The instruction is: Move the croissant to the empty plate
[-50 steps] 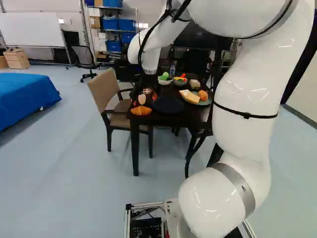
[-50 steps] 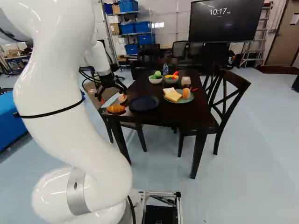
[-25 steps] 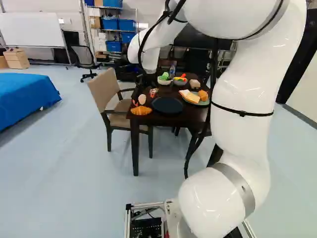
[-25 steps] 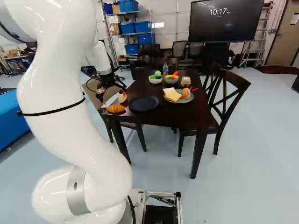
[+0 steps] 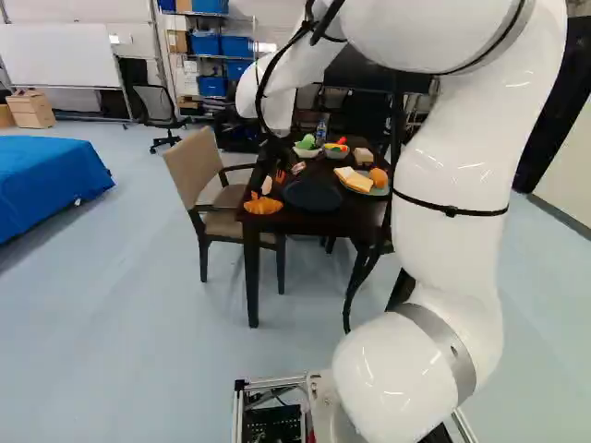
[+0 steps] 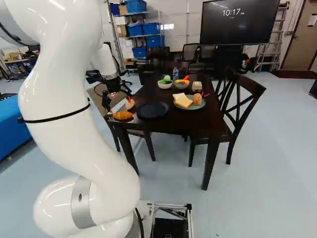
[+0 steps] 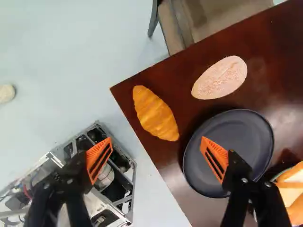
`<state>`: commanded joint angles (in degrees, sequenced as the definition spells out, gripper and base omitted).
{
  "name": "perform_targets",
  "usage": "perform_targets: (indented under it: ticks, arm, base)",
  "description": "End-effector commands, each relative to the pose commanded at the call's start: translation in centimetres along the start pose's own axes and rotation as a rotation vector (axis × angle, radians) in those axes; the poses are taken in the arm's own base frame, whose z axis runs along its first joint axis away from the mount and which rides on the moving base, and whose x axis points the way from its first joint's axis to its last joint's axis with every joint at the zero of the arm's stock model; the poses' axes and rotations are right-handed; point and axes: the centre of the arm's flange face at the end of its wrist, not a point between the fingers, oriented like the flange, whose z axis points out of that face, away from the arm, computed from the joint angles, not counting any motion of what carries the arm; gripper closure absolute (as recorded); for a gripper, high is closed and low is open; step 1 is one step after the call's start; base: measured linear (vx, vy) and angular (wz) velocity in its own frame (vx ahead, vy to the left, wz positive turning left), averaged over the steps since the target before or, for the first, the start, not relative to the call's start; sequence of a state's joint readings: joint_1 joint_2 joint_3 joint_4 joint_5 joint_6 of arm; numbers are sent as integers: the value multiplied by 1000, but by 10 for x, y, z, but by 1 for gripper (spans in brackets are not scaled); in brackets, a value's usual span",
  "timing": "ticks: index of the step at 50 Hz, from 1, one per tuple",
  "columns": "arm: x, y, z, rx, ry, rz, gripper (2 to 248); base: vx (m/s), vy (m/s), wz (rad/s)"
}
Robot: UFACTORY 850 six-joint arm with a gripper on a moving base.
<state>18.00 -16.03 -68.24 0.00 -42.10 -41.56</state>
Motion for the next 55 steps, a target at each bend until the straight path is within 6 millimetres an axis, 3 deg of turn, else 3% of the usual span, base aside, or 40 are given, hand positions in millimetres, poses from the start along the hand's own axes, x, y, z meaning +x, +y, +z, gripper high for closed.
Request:
perform_targets:
  ticks: [36,55]
  arm:
    - [32,-8,4,86,-59,-425,3]
    - [44,4,7,129,-94,-422,3]
  base:
    - [0,0,0]
    - [0,0,0]
